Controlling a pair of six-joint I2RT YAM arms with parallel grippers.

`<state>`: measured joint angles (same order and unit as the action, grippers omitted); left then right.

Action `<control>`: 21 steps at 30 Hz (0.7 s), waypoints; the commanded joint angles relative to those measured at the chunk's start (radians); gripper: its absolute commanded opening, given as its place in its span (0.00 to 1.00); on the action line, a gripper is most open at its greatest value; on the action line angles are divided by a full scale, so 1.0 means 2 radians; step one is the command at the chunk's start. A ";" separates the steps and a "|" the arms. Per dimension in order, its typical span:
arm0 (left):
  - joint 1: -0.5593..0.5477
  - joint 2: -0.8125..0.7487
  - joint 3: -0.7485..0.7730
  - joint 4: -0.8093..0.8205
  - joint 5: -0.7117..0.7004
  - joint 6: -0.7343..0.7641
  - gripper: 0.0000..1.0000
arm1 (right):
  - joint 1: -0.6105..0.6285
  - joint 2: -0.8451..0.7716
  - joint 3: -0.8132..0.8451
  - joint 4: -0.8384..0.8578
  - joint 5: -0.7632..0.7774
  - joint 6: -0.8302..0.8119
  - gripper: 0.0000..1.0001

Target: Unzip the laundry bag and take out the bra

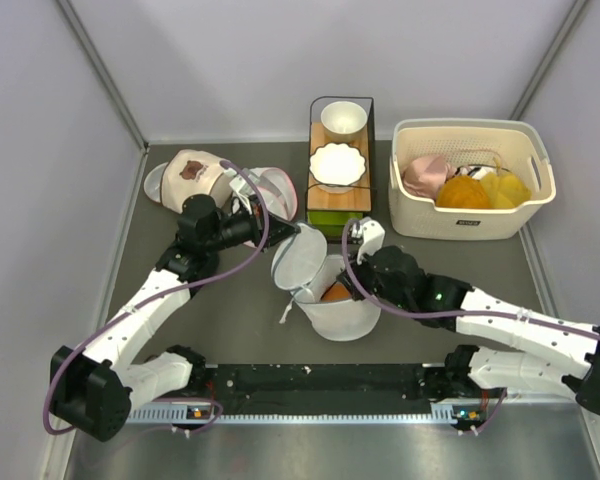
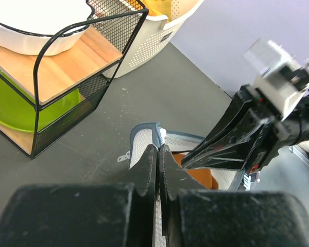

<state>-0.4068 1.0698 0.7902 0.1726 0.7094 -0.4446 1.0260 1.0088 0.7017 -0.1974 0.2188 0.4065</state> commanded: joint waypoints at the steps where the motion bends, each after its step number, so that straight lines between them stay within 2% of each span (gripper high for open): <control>1: 0.002 0.001 0.004 0.031 0.030 -0.009 0.00 | 0.003 -0.015 0.056 -0.010 0.009 -0.015 0.00; 9: 0.002 -0.007 0.004 0.049 0.045 -0.028 0.00 | 0.003 0.014 0.070 0.030 0.043 -0.034 0.00; 18: 0.002 -0.033 0.000 0.051 0.043 -0.029 0.00 | 0.003 0.056 0.052 0.057 -0.007 -0.006 0.00; 19: 0.002 -0.030 -0.003 0.050 0.041 -0.030 0.00 | 0.003 0.056 0.054 0.053 -0.008 -0.007 0.20; 20: 0.002 -0.029 -0.006 0.051 0.042 -0.032 0.00 | 0.003 0.057 0.057 0.043 -0.010 -0.011 0.33; 21: 0.002 -0.028 -0.009 0.052 0.043 -0.033 0.00 | 0.003 0.056 0.065 0.025 -0.013 -0.013 0.39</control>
<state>-0.4065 1.0271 0.7902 0.2153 0.7727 -0.4973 1.0260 1.1282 0.7925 -0.1452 0.2272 0.3836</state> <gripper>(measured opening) 0.019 0.268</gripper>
